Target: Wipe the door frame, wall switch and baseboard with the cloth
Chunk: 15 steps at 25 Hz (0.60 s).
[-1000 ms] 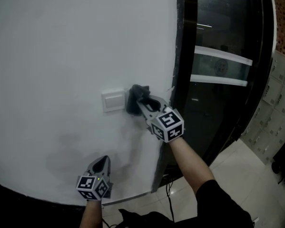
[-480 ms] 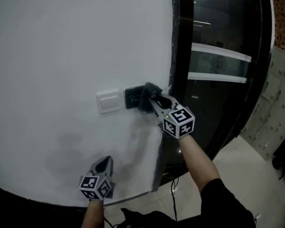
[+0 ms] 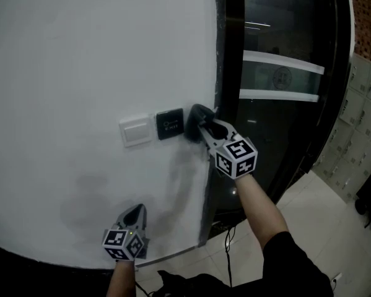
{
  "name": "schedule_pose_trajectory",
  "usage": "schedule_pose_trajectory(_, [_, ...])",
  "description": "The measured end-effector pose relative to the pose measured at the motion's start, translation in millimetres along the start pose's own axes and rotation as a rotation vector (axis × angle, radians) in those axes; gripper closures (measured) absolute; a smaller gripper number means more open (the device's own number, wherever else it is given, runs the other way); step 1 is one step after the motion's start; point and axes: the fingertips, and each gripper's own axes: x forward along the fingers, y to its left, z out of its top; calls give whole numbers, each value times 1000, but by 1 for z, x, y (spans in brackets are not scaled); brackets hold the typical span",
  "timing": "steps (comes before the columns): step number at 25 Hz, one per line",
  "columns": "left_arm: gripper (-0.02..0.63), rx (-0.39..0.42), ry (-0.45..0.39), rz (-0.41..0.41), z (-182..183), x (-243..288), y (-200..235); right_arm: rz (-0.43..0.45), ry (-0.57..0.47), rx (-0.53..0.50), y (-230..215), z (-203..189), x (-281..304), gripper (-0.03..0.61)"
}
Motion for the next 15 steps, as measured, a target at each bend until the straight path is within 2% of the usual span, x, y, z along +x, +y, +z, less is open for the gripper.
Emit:
schedule_pose_trajectory(5, [621, -6, -8, 9, 0, -4, 1, 37, -43, -3, 17, 22, -7, 495])
schedule_pose_trajectory(8, [621, -3, -11, 11, 1, -8, 2, 56, -74, -67, 35, 42, -3, 495])
schedule_pose_trajectory(10, [621, -1, -16, 19, 4, -13, 4, 53, -88, -156, 48, 58, 2, 495])
schedule_pose_trajectory(12, [621, -2, -24, 29, 8, -18, 7, 13, -92, -281, 57, 77, 7, 495])
schedule_pose_trajectory(15, [621, 0, -35, 38, 12, -25, 10, -108, -52, -586, 60, 97, 13, 495])
